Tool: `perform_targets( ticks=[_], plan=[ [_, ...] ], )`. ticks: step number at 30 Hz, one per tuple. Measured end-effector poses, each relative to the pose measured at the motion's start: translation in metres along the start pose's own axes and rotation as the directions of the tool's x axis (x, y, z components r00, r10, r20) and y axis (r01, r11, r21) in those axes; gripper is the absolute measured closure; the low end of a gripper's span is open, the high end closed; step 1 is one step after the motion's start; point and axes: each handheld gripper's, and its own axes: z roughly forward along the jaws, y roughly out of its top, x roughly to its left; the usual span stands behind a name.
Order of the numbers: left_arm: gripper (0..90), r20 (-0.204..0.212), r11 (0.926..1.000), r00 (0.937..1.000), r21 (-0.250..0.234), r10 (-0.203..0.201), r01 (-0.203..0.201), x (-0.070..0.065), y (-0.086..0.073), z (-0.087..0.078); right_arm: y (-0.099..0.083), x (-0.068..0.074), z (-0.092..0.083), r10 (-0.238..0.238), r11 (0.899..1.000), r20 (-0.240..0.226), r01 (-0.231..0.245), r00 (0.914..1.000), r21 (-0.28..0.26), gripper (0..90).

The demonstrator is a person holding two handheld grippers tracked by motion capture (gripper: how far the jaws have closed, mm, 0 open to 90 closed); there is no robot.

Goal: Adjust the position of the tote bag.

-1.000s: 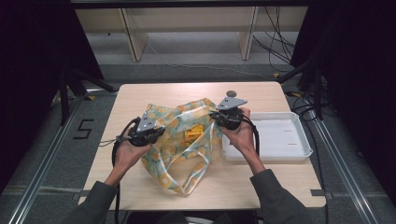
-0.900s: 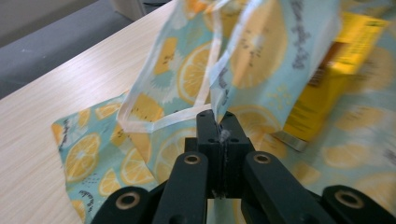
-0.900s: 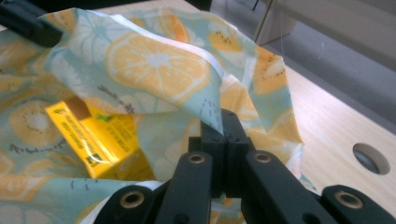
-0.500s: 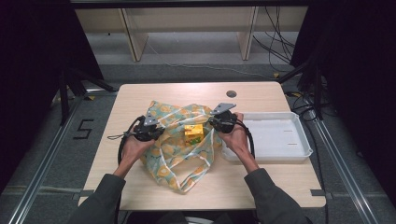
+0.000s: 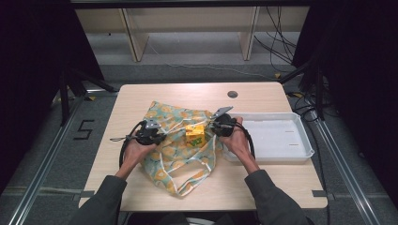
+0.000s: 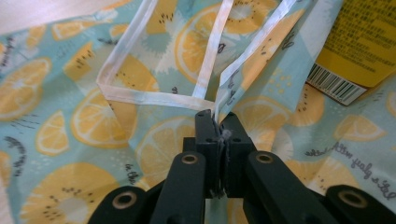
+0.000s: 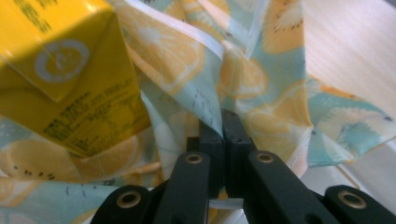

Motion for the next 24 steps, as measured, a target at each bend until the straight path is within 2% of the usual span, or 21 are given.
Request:
perform_targets(
  ticks=[2, 4, 5, 7, 8, 9, 14, 15, 16, 17, 19, 20, 21, 22, 23, 24],
  plan=[
    [87.4, -0.008, 0.9998, 0.9999, 0.013, 0.012, -0.012, 0.001, -0.001, 0.002, 0.0, 0.0, 0.0, -0.002, 1.0, -0.009, 0.002, 1.0, 0.016, 89.5],
    [87.3, -0.004, 0.9998, 1.0, 0.018, -0.003, 0.003, 0.0, -0.004, 0.004, -0.001, -0.001, 0.004, -0.02, 1.0, -0.004, 0.02, 0.9998, 0.016, 89.5],
    [87.3, -0.006, 0.9998, 1.0, 0.017, -0.004, 0.004, 0.0, -0.004, 0.005, -0.002, 0.0, 0.003, -0.006, 1.0, -0.013, 0.006, 0.9999, 0.027, 89.5],
    [87.1, -0.002, 0.9998, 1.0, 0.017, -0.004, 0.004, 0.001, -0.005, 0.006, -0.003, 0.0, 0.006, -0.005, 0.999, -0.006, 0.005, 1.0, 0.031, 89.5],
    [86.9, -0.002, 0.9998, 1.0, 0.017, -0.004, 0.004, 0.001, -0.005, 0.006, -0.003, -0.001, 0.005, -0.003, 0.999, -0.017, 0.004, 0.9999, 0.043, 89.4],
    [86.6, -0.011, 0.9997, 0.9999, 0.021, -0.012, 0.012, 0.0, -0.006, 0.008, -0.003, -0.001, 0.007, 0.01, 0.999, -0.017, -0.009, 0.9998, 0.039, 89.0],
    [82.1, -0.011, 0.9996, 0.9998, 0.02, -0.017, 0.017, 0.002, -0.006, 0.007, -0.004, -0.002, 0.008, 0.0, 1.0, -0.012, 0.0, 0.9999, 0.025, 85.0],
    [79.4, -0.015, 0.9996, 0.9996, 0.018, -0.023, 0.023, 0.004, -0.006, 0.005, -0.004, -0.004, 0.006, 0.025, 0.999, -0.022, -0.024, 0.9994, 0.036, 79.2],
    [75.9, -0.015, 0.9996, 0.9996, 0.018, -0.023, 0.023, 0.004, -0.006, 0.005, -0.004, -0.004, 0.006, 0.025, 0.999, -0.022, -0.024, 0.9994, 0.036, 79.2],
    [72.8, -0.018, 0.9992, 0.9991, 0.006, -0.039, 0.039, 0.005, -0.006, 0.001, -0.003, -0.003, 0.003, 0.052, 0.999, -0.006, -0.052, 0.9986, 0.008, 74.1],
    [64.3, -0.015, 0.9989, 0.9988, -0.002, -0.047, 0.047, 0.006, -0.004, -0.003, -0.001, -0.005, -0.004, 0.055, 0.998, -0.007, -0.054, 0.9985, 0.007, 64.3],
    [59.4, -0.015, 0.9989, 0.9988, -0.002, -0.047, 0.047, 0.006, -0.004, -0.003, -0.001, -0.005, -0.004, 0.055, 0.998, -0.007, -0.054, 0.9985, 0.007, 64.3],
    [57.2, -0.017, 0.9984, 0.9986, -0.025, -0.05, 0.05, 0.007, -0.003, -0.009, 0.002, -0.005, -0.01, 0.05, 0.999, -0.008, -0.05, 0.9987, -0.007, 57.9],
    [55.6, -0.017, 0.9984, 0.9986, -0.025, -0.05, 0.05, 0.007, -0.003, -0.009, 0.002, -0.005, -0.01, 0.05, 0.999, -0.008, -0.05, 0.9987, -0.007, 57.9],
    [53.4, -0.007, 0.9935, 0.9954, -0.062, -0.096, 0.095, 0.006, -0.002, -0.014, 0.004, -0.006, -0.021, 0.028, 0.998, -0.019, -0.029, 0.9994, -0.064, 53.2],
    [50.9, -0.007, 0.9935, 0.9954, -0.062, -0.096, 0.095, 0.006, -0.002, -0.014, 0.004, -0.006, -0.021, 0.028, 0.998, -0.019, -0.029, 0.9994, -0.064, 53.2]
  ],
)
